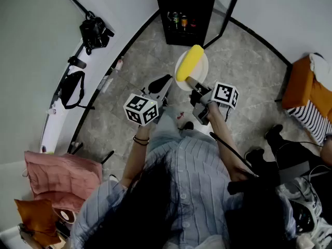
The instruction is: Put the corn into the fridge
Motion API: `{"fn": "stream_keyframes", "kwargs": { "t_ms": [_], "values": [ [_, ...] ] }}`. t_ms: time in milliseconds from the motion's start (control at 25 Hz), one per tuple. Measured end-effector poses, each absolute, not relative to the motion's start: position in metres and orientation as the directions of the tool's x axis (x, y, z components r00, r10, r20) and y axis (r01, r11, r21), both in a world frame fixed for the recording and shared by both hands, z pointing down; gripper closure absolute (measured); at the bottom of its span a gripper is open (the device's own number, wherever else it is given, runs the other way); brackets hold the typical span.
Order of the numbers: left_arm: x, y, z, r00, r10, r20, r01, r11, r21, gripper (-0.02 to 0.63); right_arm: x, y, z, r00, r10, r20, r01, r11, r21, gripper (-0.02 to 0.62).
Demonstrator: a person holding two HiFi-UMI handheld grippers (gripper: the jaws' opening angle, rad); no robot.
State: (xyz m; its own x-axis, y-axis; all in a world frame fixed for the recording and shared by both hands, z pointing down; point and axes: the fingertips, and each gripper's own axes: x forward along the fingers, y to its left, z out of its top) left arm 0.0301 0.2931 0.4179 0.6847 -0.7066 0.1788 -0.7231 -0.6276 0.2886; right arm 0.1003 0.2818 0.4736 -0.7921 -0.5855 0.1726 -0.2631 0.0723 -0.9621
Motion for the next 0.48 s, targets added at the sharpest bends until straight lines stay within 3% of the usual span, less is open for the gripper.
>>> {"fn": "stream_keyframes", "kwargs": {
  "t_ms": [480],
  "values": [
    [0.0294,0.2938,0.4190,0.702,-0.687,0.188,-0.707,-0.639,0.303,0.565,0.1014,0.2834,0.4705,-0.788,-0.590,0.177,-0.276,0.082,-0.958,0.549]
  ]
}}
